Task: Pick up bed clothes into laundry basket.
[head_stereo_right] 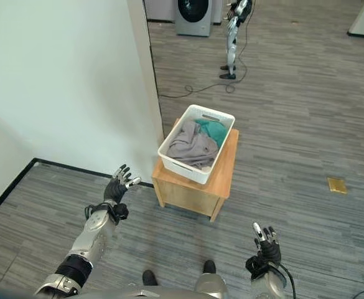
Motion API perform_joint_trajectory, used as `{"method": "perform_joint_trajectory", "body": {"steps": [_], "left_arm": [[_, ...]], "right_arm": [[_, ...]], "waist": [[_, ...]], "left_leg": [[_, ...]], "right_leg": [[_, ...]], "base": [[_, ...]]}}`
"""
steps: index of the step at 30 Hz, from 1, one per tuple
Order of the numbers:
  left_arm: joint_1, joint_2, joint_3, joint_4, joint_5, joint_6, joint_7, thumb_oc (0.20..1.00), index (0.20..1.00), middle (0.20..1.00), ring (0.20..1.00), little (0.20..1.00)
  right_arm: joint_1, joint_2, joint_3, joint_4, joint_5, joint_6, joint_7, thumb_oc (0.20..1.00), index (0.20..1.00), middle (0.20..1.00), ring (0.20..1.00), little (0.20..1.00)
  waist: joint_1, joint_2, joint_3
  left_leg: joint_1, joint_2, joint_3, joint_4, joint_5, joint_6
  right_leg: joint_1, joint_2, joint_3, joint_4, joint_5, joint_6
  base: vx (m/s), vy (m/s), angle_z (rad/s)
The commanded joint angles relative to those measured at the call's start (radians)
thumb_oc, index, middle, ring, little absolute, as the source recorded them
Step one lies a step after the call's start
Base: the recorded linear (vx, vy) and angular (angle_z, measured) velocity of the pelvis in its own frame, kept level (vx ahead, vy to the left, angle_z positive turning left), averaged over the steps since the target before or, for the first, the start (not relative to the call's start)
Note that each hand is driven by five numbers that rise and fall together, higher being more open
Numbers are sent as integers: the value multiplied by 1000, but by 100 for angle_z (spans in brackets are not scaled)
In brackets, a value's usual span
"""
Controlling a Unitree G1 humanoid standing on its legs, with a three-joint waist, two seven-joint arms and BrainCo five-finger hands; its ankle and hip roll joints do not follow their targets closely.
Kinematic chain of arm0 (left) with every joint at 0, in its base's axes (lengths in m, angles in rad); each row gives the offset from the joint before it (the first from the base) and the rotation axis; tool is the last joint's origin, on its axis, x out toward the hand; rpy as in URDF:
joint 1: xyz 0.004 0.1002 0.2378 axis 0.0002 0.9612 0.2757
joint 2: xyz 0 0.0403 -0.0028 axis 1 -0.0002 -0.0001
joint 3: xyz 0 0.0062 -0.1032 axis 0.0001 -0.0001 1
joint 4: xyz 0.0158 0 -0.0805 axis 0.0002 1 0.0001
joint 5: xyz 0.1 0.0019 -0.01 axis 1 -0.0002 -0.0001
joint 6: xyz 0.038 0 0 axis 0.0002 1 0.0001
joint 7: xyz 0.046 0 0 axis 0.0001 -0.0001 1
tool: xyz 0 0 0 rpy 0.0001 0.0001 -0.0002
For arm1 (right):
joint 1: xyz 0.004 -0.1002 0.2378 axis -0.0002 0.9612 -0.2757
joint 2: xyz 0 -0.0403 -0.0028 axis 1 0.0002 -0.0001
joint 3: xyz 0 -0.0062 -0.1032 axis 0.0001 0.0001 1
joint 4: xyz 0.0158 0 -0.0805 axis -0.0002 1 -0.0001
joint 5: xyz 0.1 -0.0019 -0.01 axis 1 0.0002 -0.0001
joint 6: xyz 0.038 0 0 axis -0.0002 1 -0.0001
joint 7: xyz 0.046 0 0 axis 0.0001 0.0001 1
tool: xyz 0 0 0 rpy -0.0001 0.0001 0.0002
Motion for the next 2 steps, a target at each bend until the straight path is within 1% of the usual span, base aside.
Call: {"method": "perform_joint_trajectory", "body": {"steps": [1,2], "left_arm": [[-62,32,15,0,21,-71,-1,1000,1000,1000,1000,1000],[-69,31,16,11,26,-72,5,1000,1000,1000,1000,1000]], "right_arm": [[-67,-6,-13,-77,-5,-30,35,1000,1000,1000,1000,1000],[-78,-3,-10,-92,5,-36,32,1000,1000,1000,1000,1000]], "waist": [[-6,-24,34],[-4,-25,36]], "left_leg": [[67,6,16,12,-15,-44],[65,6,16,12,-13,-44]], "right_leg": [[46,-38,-10,66,-89,37],[44,-37,-11,66,-88,37]], "base": [[0,0,0],[0,0,0]]}}
